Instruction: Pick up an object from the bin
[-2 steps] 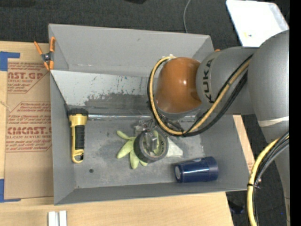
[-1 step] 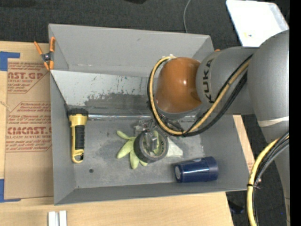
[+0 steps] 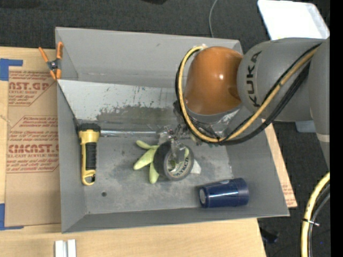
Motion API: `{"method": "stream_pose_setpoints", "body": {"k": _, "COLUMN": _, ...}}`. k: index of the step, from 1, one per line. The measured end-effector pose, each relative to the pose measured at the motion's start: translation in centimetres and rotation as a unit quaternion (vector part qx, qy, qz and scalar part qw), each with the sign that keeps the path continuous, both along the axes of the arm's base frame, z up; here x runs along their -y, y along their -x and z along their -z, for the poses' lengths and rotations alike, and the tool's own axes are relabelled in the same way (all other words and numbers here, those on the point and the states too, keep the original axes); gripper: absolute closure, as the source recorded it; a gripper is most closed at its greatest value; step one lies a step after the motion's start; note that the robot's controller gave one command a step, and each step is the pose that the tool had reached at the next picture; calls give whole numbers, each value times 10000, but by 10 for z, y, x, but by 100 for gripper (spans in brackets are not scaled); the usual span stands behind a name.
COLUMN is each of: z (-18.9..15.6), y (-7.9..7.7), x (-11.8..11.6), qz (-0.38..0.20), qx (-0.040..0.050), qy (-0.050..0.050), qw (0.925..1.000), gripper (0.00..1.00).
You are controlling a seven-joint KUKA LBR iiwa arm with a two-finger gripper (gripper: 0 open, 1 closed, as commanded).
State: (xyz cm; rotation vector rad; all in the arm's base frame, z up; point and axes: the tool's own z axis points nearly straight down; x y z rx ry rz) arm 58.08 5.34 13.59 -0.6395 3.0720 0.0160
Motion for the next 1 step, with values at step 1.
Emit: {"method": "stream_pose_setpoints", "body": {"k": 1, "z": -73, "y": -6, "x": -5, "qz": -210, "qx": -16, "qy": -3, "qw": 9998, "gripper": 100}}
